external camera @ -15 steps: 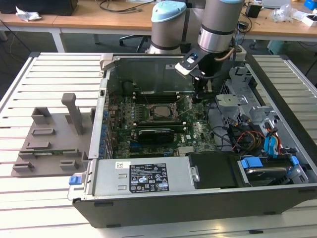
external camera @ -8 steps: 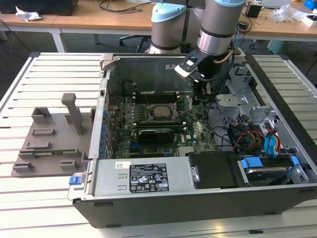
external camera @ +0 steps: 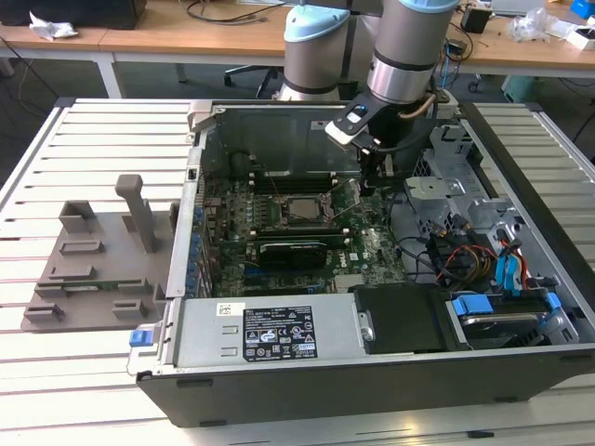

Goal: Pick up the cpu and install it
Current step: 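Install the first cpu locking lever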

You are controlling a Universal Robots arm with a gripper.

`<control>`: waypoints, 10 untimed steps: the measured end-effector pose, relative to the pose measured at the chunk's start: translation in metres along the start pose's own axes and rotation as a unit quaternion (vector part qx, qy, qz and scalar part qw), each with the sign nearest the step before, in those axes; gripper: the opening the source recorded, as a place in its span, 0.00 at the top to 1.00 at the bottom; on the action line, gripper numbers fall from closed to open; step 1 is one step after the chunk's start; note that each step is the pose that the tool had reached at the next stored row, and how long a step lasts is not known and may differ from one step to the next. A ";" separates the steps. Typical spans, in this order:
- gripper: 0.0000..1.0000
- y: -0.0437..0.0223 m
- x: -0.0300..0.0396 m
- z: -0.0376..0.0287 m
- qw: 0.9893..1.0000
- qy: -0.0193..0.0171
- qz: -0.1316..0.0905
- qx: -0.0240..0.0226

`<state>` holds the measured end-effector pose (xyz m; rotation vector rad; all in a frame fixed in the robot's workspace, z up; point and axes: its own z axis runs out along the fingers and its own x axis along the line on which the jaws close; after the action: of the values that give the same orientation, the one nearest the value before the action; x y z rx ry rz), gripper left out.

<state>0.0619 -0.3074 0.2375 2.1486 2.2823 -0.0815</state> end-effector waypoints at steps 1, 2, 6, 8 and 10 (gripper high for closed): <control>0.89 -0.0029 0.0001 0.0001 1.000 0.000 0.000 0.000; 0.89 -0.0041 0.0002 0.0001 1.000 0.000 0.000 0.000; 0.89 -0.0060 0.0002 0.0002 1.000 0.000 0.000 0.000; 0.89 -0.0067 0.0002 0.0002 1.000 0.000 0.000 0.000; 0.89 -0.0078 0.0003 0.0003 1.000 0.000 0.000 0.000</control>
<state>0.0540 -0.3075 0.2375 2.1483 2.2822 -0.0810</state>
